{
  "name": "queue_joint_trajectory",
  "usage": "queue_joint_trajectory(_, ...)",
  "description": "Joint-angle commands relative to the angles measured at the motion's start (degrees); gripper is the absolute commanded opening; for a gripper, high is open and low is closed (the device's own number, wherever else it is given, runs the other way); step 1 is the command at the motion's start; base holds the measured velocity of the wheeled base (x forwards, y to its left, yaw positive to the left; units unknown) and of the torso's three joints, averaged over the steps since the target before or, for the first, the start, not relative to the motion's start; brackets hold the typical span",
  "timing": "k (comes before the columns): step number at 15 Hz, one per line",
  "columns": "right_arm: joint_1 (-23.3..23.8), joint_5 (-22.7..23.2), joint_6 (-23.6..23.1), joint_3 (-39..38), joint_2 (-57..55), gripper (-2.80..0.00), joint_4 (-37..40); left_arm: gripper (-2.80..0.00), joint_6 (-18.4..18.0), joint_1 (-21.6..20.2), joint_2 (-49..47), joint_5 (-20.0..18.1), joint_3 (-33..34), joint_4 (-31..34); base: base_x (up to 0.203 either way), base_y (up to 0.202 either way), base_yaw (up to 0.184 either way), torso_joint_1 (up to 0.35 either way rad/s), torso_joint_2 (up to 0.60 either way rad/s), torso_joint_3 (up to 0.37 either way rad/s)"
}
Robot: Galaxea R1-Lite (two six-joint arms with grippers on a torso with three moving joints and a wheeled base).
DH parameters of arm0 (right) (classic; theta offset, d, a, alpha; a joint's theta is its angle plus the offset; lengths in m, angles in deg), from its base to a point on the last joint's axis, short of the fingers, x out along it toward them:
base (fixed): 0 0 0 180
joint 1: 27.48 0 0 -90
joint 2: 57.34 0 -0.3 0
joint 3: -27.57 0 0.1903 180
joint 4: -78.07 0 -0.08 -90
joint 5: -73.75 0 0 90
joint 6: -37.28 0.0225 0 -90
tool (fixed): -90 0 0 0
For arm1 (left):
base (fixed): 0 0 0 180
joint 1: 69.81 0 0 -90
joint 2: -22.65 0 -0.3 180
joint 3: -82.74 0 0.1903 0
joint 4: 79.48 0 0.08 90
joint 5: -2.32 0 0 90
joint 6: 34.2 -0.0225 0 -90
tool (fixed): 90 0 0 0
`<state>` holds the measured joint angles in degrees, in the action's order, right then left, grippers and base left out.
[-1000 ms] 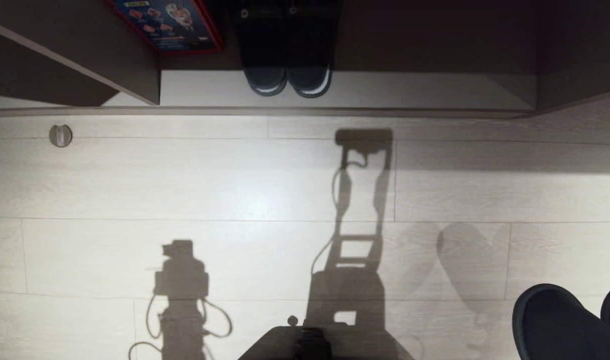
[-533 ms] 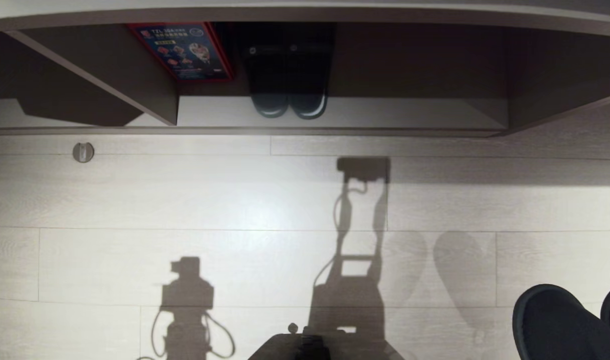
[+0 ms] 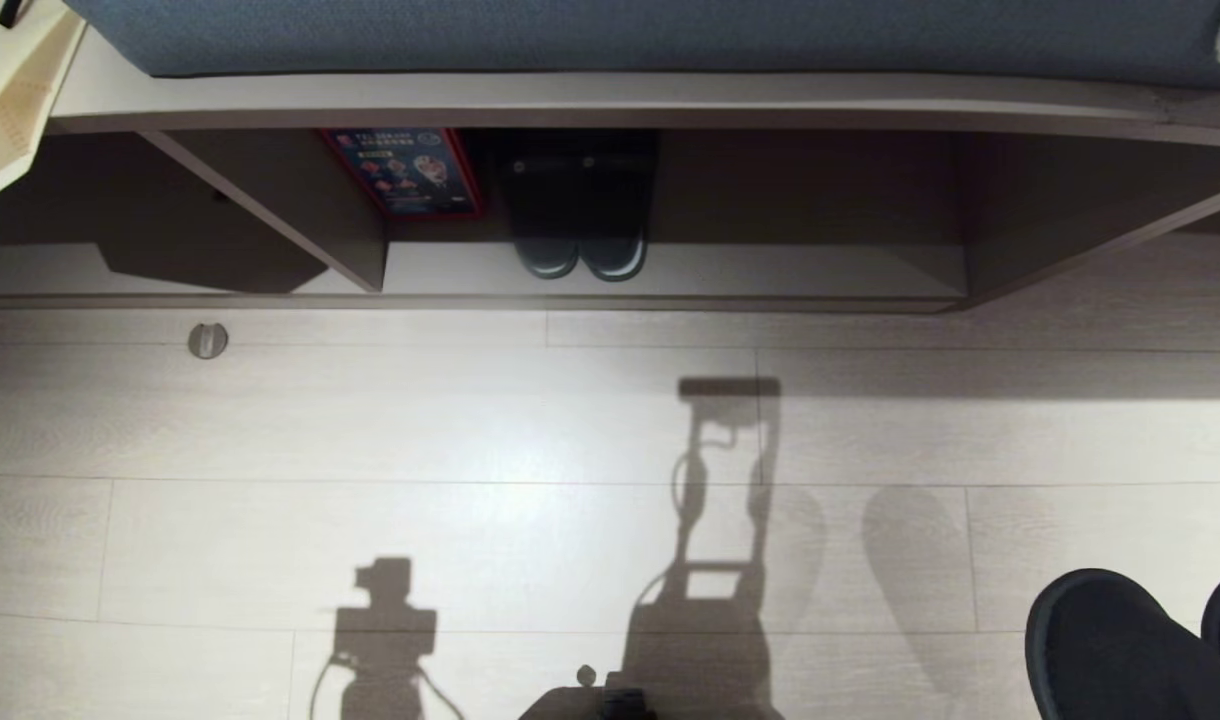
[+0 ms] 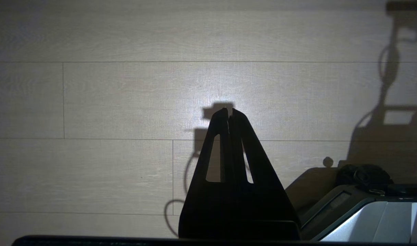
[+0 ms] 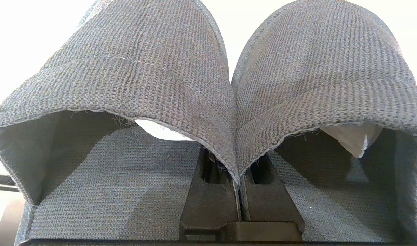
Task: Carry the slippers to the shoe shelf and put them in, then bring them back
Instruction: Place the slippers on the floor
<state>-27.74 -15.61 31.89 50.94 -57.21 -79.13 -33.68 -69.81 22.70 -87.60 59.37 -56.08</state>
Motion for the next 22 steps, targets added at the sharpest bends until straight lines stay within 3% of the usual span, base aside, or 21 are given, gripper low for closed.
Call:
queue_joint_trajectory(1, 0.00, -0.02, -0.06, -0.09, -0.13, -2.80, -0.04, -2.80, 0.01, -0.09, -0.05, 0.01, 0.00, -0.02, 0.000, 0.000, 0.000, 0.002, 0.00, 0.207)
queue_joint_trajectory(22, 0.00, 0.07, -0.15, 0.00, -0.13, -2.80, -0.04, -2.80, 0.10, 0.00, -0.05, 0.01, 0.00, -0.02, 0.000, 0.000, 0.000, 0.003, 0.00, 0.203)
